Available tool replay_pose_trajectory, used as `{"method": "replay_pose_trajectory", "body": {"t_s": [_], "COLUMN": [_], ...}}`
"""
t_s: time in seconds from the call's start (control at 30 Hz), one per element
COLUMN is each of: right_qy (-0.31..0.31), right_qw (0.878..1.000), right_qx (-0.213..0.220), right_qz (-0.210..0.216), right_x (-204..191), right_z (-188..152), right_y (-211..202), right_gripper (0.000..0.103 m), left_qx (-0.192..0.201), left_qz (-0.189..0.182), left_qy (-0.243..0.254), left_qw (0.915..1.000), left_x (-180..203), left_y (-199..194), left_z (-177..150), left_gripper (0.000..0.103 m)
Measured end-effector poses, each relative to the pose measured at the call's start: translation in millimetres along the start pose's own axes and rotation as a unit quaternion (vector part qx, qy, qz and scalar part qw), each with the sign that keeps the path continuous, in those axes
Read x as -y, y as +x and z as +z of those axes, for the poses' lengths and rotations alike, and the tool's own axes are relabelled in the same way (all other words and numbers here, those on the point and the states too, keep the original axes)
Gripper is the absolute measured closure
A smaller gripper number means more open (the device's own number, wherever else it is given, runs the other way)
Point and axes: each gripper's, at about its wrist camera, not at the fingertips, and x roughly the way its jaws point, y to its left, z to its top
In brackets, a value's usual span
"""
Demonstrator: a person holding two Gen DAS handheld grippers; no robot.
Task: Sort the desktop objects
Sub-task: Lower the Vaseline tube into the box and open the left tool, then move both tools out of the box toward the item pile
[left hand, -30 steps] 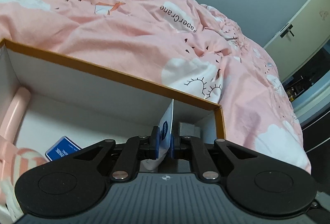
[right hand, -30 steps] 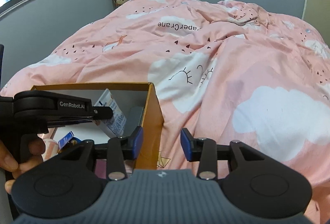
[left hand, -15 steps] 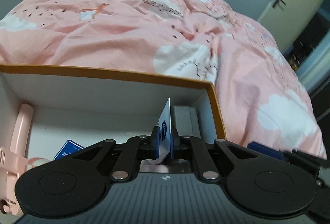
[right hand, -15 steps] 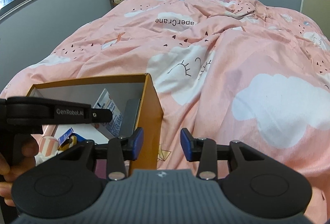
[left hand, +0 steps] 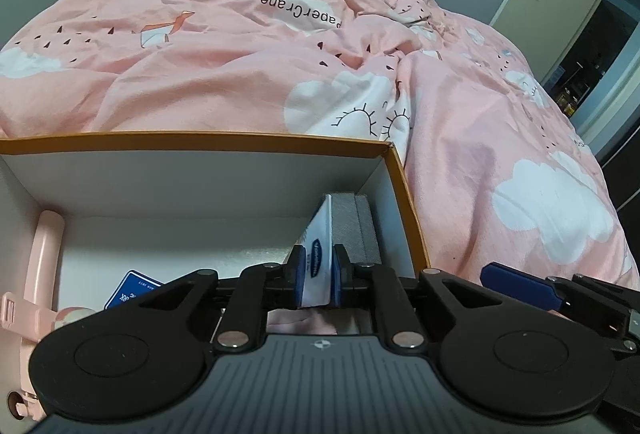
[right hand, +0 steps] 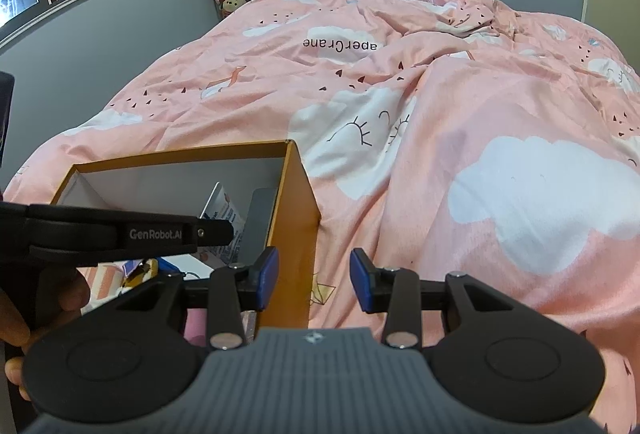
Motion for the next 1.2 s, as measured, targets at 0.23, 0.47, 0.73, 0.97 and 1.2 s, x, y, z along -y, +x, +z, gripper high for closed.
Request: {"method": "replay_pose_trajectory", "body": {"t_s": [0.23,0.47,0.73,0.97,1.2], "right_qy": [-0.003,-0.009,-0.046,-0.058,-0.087], "right_qw": [1.000,0.998,0.993,0.988,0.978], "right_qx": [0.004,0.028,0.040,0.036,-0.031], "right_qz": [0.019,0.048,0.101,0.140,0.189], "right_x": [-5.1,-15.2,-41.3,-63.3,-88.8], "right_z": [-3.5,-13.7,-34.8,-64.9,-104.7], "right_y": [-9.4,-33.8,-61.2,-88.7,-87.5], "right_gripper": [0.060,0.054,0.055,0.061,0.062], "left_qx": [0.008,0.057,0.081,0.073,0.024], "left_qz": [0.011,0.027,0.045,0.058,0.070], "left_qy": [0.003,0.048,0.077,0.097,0.169], "left_qw": [0.9999,0.9968,0.9927,0.9909,0.9828], "left_x": [1.8,10.4,-0.5,-11.7,-11.3], "left_y": [-5.8,-49.2,-117.6,-154.6,-158.5], "left_z": [-0.5,-6.6,-33.5,-79.2,-113.8], "left_gripper": [0.080,0.073,0.071,0.071,0.071]}}
